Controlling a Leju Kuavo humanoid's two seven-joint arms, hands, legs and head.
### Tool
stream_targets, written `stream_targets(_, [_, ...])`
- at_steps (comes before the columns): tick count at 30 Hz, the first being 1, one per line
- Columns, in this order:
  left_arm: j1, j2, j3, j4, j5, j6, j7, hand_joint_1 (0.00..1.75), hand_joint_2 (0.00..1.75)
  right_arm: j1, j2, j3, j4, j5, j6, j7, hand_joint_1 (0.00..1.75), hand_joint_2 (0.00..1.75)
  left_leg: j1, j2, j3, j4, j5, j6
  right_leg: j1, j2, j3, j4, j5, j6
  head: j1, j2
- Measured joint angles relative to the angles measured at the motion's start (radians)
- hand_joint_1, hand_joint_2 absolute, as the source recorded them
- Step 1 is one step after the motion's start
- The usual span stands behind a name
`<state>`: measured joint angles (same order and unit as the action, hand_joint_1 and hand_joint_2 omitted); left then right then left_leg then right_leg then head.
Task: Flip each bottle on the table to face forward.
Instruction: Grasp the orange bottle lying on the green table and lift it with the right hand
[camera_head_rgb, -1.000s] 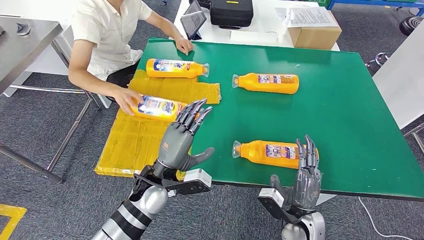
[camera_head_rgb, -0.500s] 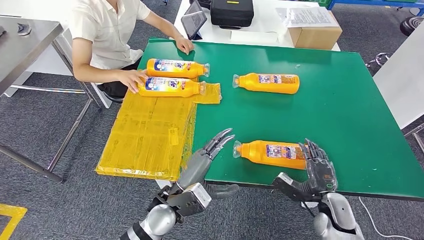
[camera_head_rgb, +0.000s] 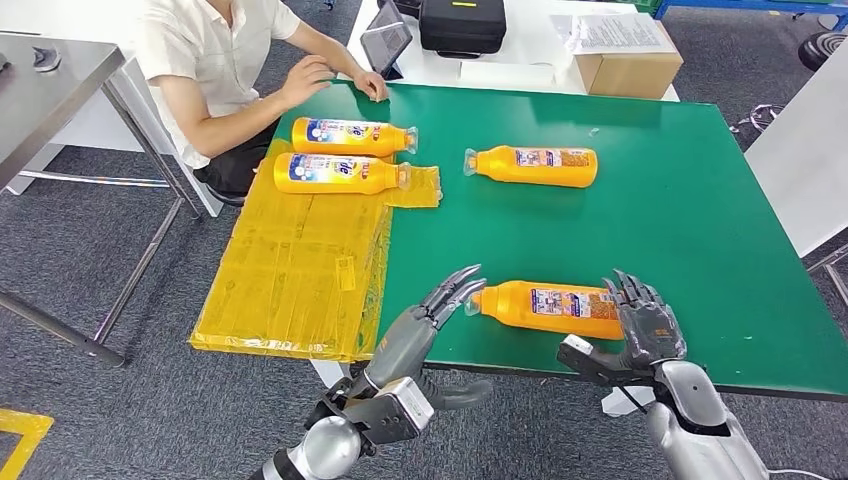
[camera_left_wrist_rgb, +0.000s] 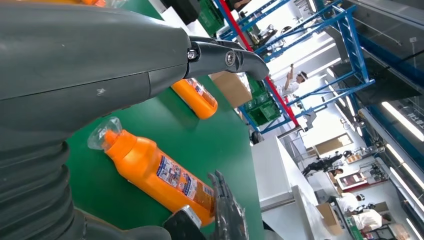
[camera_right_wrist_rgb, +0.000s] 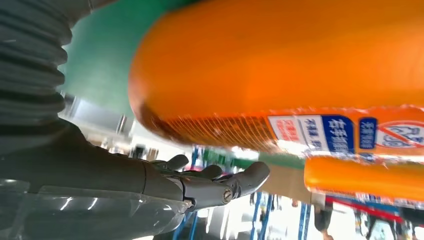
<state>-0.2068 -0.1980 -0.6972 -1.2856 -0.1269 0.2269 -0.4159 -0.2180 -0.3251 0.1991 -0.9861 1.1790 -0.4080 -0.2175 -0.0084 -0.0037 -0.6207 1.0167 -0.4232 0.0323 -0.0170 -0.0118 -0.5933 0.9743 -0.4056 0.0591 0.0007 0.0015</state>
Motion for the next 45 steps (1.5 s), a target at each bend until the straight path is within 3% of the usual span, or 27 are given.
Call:
stream_targets(5, [0.000, -0.002, -0.007, 0.000, -0.006, 0.013, 0.000, 0.00, 1.75, -0.025, -0.031, 0.089, 0.024, 0.085, -0.067, 0.036, 0.00, 1.75, 0.000, 0.000, 0.000, 0.000, 0.000, 0.000, 0.000, 0.000, 0.001, 0.000, 0.000, 0.000, 0.000, 0.000])
stream_targets(9, [0.000, -0.005, -0.014, 0.000, -0.008, 0.018, 0.000, 0.00, 1.75, -0.036, -0.033, 0.126, 0.033, 0.057, -0.057, 0.025, 0.00, 1.75, 0.000, 0.000, 0.001, 0.000, 0.000, 0.000, 0.000, 0.000, 0.001, 0.000, 0.000, 0.000, 0.000, 0.000])
stream_targets(22, [0.000, -0.007, -0.032, 0.005, 0.003, 0.011, 0.000, 0.00, 1.75, -0.098, -0.008, 0.139, 0.125, -0.104, 0.045, -0.011, 0.00, 1.75, 0.000, 0.005, 0.006, 0.000, 0.000, 0.000, 0.000, 0.003, 0.003, -0.001, 0.001, 0.000, 0.000, 0.000])
stream_targets(31, [-0.003, -0.007, -0.035, 0.012, 0.031, -0.016, 0.009, 0.00, 1.75, -0.149, 0.015, 0.123, 0.234, -0.193, 0.065, -0.057, 0.01, 1.75, 0.000, 0.009, 0.014, 0.000, -0.001, 0.000, 0.000, 0.008, 0.009, -0.001, 0.003, -0.003, 0.000, 0.000])
stream_targets(32, [-0.003, -0.007, -0.035, 0.013, 0.036, -0.020, 0.011, 0.00, 1.75, -0.153, 0.017, 0.121, 0.243, -0.196, 0.067, -0.059, 0.14, 1.75, 0.000, 0.010, 0.016, 0.000, -0.001, 0.001, 0.000, 0.009, 0.010, -0.001, 0.003, -0.003, 0.000, 0.000])
stream_targets(34, [-0.004, -0.007, -0.035, 0.013, 0.052, -0.031, 0.015, 0.00, 1.75, -0.158, 0.020, 0.118, 0.257, -0.203, 0.073, -0.061, 0.75, 1.75, 0.000, 0.011, 0.018, 0.000, -0.001, 0.001, 0.000, 0.009, 0.011, -0.001, 0.003, -0.003, 0.000, 0.000])
stream_targets(36, [-0.004, -0.007, -0.035, 0.013, 0.079, -0.049, 0.022, 0.00, 1.75, -0.159, 0.020, 0.114, 0.269, -0.215, 0.085, -0.067, 1.48, 1.75, 0.000, 0.011, 0.020, 0.000, -0.001, 0.001, 0.000, 0.010, 0.011, -0.001, 0.003, -0.003, 0.000, 0.000])
stream_targets(38, [-0.004, -0.007, -0.035, 0.013, 0.100, -0.062, 0.026, 0.00, 1.75, -0.158, 0.017, 0.109, 0.280, -0.226, 0.097, -0.077, 1.74, 1.75, 0.000, 0.011, 0.020, 0.000, -0.002, 0.000, 0.000, 0.010, 0.009, -0.001, 0.002, -0.004, 0.000, 0.000])
stream_targets(45, [-0.003, -0.007, -0.034, 0.013, 0.117, -0.066, 0.028, 0.00, 1.75, -0.157, 0.003, 0.090, 0.301, -0.267, 0.147, -0.102, 1.75, 1.75, 0.000, 0.010, 0.020, 0.000, -0.001, 0.002, 0.000, 0.009, 0.006, -0.002, 0.002, -0.002, 0.001, 0.000])
